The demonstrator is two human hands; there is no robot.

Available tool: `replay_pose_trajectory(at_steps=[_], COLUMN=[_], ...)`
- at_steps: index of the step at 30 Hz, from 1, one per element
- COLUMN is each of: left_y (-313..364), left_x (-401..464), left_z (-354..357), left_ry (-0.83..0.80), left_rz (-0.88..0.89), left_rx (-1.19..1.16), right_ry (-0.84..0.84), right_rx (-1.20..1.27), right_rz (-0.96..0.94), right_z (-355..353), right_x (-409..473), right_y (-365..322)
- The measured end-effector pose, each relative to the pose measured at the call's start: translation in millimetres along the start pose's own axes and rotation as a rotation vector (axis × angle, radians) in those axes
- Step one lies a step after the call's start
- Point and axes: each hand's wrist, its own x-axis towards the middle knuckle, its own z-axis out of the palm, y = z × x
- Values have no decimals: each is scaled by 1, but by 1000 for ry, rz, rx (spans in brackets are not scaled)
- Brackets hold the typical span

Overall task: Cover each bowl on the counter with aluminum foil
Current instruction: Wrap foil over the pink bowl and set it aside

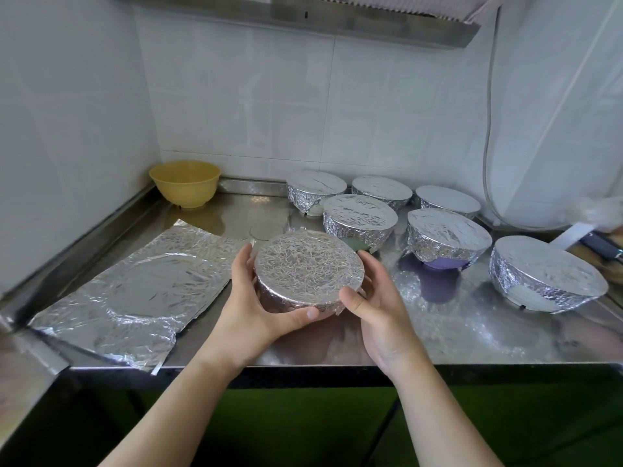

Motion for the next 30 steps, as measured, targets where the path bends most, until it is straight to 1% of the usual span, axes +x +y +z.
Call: replay_pose_trajectory(at_steps=[7,10,17,23,30], left_y=[8,9,4,5,5], left_x=[-4,-3,0,0,-1], left_z=[3,3,1,-1,5], left_ry=[3,8,-1,-20,-71], left_rz=[2,9,25,44,124], left_rx=[35,33,12,44,101], right_ry=[-78,-81,-103,-135,-172], right_rx=[-58,-58,-157,-225,-296], right_rz=[9,14,-45,-42,-37], right_z=[0,2,-1,0,4], right_x=[-1,-2,-1,-2,-1], right_y=[-2,-2,1,3,3])
